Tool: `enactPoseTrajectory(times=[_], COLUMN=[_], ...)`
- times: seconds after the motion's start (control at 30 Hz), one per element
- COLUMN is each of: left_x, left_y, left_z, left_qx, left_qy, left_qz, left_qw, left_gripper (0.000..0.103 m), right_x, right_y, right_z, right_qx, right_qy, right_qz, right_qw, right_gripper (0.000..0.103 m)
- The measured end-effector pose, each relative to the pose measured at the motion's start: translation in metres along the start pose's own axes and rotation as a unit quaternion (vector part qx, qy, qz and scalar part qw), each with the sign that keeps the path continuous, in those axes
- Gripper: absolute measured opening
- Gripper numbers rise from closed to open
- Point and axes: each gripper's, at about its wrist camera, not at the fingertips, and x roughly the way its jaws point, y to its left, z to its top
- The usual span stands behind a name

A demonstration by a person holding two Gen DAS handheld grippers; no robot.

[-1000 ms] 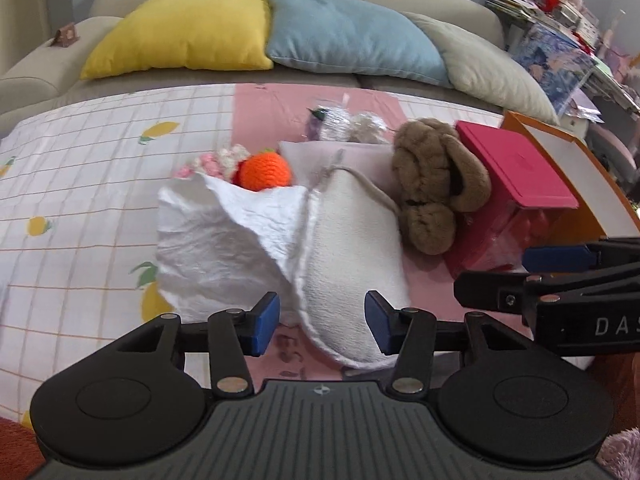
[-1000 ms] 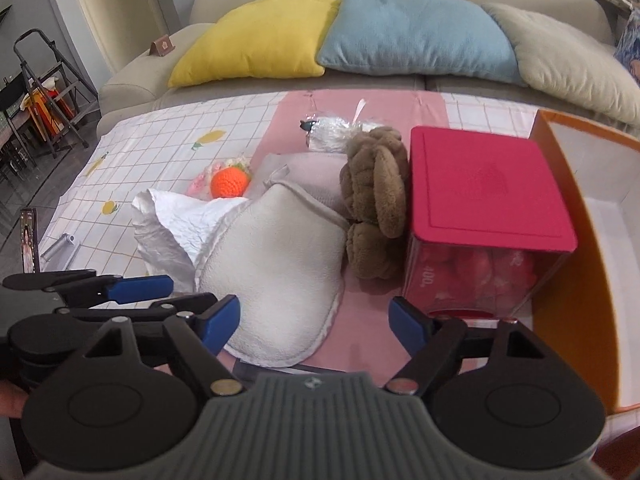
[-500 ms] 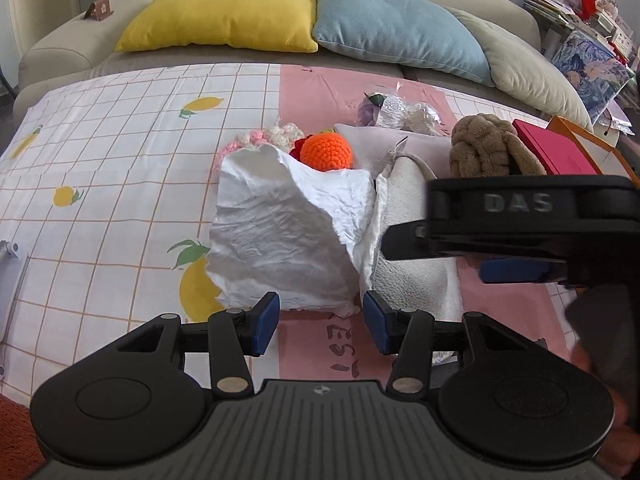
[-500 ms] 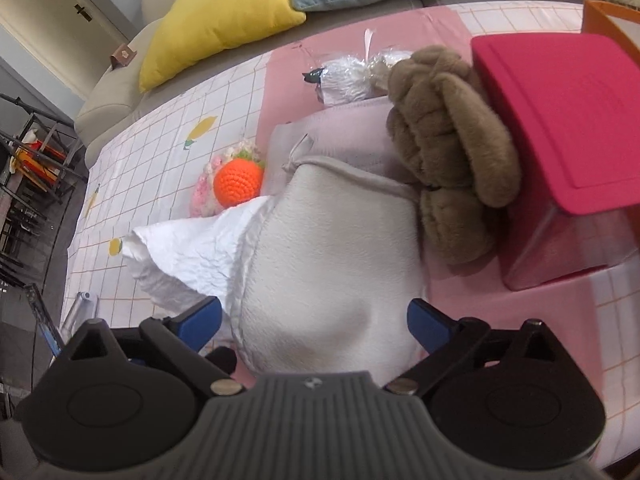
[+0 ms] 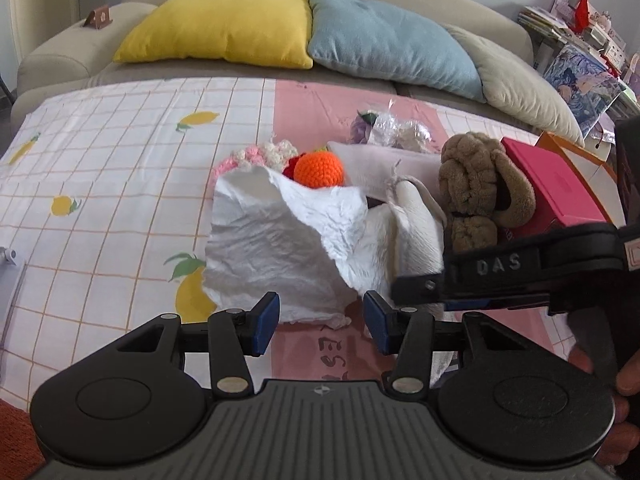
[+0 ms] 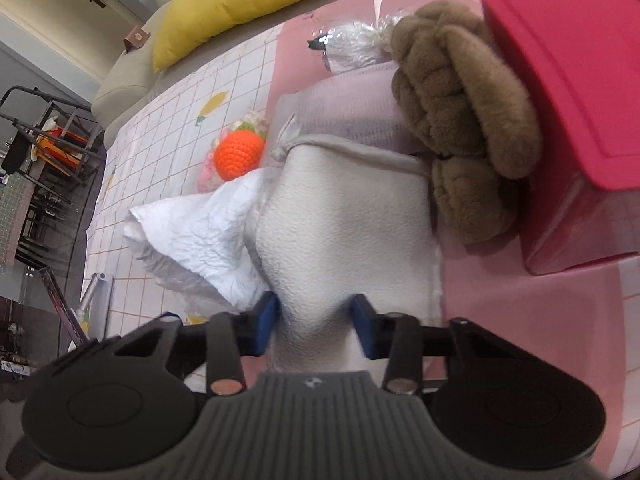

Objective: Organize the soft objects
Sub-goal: 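Lower the right tool onto the white slipper while the left tool approaches the white bag, then grasp the white slipper with the right tool while the left tool grasps the white bag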

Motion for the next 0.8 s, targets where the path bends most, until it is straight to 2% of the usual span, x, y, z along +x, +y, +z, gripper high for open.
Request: enactPoseTrajectory(times=[0.1,0.23,0.3,0.4,0.57,0.6,0.63,0.67,0.73,0.8], left_x=[-0.007,-0.016,-0.014,0.0,0.026,0.028,0.029,0.031,0.033,0.035], left_y=[-0.002,-0.008,-0.009,-0.003,0.014,0.017,0.019,0.018,0.007,0.0], left_z=[0.003,0.013,0.023,0.037,0.038,0.037,0.035,0.035,0.032,0.029], left_qx=[0.01,0.06,0.086,0.088,0.038,0.021,0.006,0.004,0.029,0.044], left_qy=[-0.021,-0.067,-0.083,-0.079,-0.074,-0.069,-0.063,-0.054,-0.048,-0.036], left_qz=[0.001,0.016,0.037,0.042,-0.021,-0.042,-0.064,-0.069,-0.045,-0.04], left_qw=[0.9997,0.9958,0.9921,0.9921,0.9963,0.9965,0.996,0.9961,0.9974,0.9976], left_gripper=[0.063,0.088,0.094,0.095,0.094,0.087,0.073,0.065,0.032,0.015], right_x=[-0.014,-0.031,-0.037,-0.041,-0.037,-0.036,-0.036,-0.035,-0.035,-0.034], right_y=[-0.01,-0.017,-0.018,-0.019,-0.024,-0.024,-0.024,-0.024,-0.025,-0.025], right_z=[-0.002,-0.005,-0.009,-0.016,-0.026,-0.027,-0.029,-0.03,-0.03,-0.03], right_qx=[0.002,-0.006,-0.014,-0.021,-0.02,-0.022,-0.023,-0.024,-0.025,-0.023], right_qy=[-0.008,-0.013,-0.012,-0.013,-0.003,-0.002,-0.002,-0.002,-0.002,0.0], right_qz=[-0.008,-0.018,-0.027,-0.032,-0.035,-0.036,-0.037,-0.037,-0.037,-0.037], right_qw=[1.0,1.0,0.999,0.999,0.999,0.999,0.999,0.999,0.999,0.999], right_gripper=[0.019,0.019,0.019,0.019,0.019,0.019,0.019,0.019,0.019,0.019])
